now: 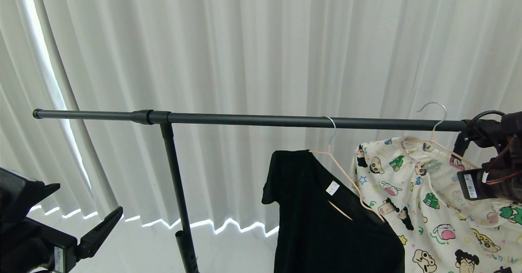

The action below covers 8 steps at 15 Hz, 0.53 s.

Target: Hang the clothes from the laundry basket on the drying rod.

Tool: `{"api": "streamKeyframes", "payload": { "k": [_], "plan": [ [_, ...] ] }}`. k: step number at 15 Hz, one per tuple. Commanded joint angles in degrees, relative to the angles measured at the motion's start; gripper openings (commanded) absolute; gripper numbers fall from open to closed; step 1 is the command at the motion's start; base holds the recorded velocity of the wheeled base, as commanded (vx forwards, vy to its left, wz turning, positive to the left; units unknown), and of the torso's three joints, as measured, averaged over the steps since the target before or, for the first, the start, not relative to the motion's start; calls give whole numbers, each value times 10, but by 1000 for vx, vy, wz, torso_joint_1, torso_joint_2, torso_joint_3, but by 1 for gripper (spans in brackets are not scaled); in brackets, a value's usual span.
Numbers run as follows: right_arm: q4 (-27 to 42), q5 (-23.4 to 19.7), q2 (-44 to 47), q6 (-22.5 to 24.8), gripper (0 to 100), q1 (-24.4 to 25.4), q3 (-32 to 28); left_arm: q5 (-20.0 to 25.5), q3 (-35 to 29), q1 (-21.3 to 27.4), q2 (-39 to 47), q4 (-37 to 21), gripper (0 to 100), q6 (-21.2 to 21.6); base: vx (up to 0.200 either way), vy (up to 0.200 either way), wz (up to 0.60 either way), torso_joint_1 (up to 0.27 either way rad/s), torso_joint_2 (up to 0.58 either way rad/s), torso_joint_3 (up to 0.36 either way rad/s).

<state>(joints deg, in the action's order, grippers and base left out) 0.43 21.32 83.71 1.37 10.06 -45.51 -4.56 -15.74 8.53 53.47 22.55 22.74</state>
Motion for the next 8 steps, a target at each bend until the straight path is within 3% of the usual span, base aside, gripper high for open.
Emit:
{"api": "streamKeyframes", "payload": {
  "k": [1, 8],
  "plan": [
    [-17, 16, 46, 0, 0, 20, -3, -1, 0, 0, 1, 0, 100, 0, 0, 0, 0, 0, 0, 0],
    [-19, 28, 55, -3, 0, 53, 0, 0, -1, 3, 10, 0, 100, 0, 0, 0, 0, 0, 0, 0]
  ]
}}
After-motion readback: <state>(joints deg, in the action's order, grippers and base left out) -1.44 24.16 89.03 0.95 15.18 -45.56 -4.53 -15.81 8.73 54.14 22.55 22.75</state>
